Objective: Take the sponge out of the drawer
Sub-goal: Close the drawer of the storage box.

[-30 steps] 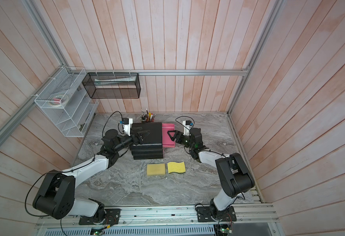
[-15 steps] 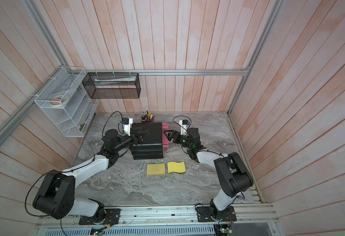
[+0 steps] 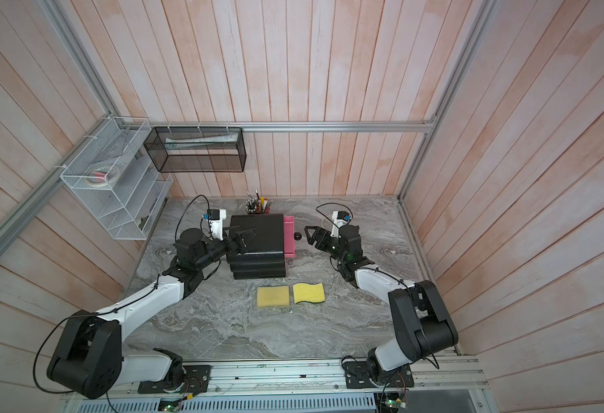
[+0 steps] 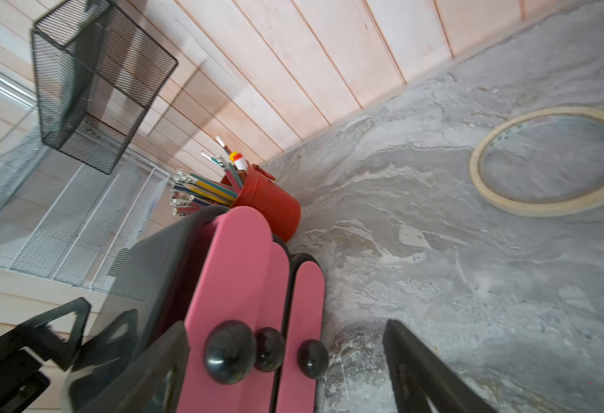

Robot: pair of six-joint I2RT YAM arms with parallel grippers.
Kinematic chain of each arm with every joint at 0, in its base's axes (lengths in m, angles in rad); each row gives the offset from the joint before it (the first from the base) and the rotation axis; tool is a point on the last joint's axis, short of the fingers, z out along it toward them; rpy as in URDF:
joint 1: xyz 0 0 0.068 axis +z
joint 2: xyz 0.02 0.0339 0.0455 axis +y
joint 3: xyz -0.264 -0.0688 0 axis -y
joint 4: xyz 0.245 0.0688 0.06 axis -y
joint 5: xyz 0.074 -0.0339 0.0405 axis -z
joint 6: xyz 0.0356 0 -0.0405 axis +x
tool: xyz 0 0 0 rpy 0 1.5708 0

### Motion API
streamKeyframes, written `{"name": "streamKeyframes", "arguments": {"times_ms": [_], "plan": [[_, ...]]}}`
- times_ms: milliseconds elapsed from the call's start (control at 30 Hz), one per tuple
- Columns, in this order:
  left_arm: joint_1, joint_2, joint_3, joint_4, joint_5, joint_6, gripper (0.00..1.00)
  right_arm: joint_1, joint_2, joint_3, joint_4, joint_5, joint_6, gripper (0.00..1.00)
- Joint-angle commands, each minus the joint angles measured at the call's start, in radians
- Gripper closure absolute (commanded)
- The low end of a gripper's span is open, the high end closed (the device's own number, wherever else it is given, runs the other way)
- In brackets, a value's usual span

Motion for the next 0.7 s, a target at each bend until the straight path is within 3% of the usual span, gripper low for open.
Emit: {"name": "streamKeyframes", "arguments": {"times_ms": [0, 133, 667], "plan": [[0.003, -0.01, -0.035, -0.12, -0.071, 0.017, 0.0, 0.007, 0.049, 0.014, -0.019, 0.012, -0.011, 0.14], [0.006, -0.021, -0.057, -0.119, -0.093, 0.013, 0.0, 0.018, 0.101, 0.026, -0.003, 0.004, -0.002, 0.15], [0.008, 0.131, 0.01, -0.026, 0.045, -0.036, 0.01, 0.109, 0.204, 0.142, -0.024, -0.011, -0.014, 0.15]]}}
